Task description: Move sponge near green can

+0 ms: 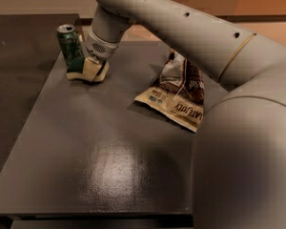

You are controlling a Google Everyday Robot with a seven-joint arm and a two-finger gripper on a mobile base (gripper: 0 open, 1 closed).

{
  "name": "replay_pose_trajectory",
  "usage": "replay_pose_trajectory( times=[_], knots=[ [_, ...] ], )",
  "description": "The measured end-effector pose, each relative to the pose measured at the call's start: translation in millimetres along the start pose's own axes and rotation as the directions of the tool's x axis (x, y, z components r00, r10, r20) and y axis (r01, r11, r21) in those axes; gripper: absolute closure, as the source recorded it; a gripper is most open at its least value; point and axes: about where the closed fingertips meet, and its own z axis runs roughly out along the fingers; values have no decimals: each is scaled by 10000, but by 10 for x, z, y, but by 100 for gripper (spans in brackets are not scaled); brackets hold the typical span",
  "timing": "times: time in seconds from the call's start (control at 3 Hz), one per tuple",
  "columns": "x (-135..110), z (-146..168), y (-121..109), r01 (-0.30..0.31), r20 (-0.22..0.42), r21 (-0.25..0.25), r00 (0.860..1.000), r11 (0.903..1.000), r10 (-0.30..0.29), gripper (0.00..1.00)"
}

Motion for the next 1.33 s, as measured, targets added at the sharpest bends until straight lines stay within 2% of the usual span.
replay_pose_trajectory(
  times=[0.67,1.0,1.33],
  knots=[
    [-3,44,19,25,-33,-71,10000,10000,-25,14],
    [-4,67,28,35,-52,-106,10000,9999,-35,0],
    [-4,67,28,35,-53,-108,10000,9999,-35,0]
  ],
)
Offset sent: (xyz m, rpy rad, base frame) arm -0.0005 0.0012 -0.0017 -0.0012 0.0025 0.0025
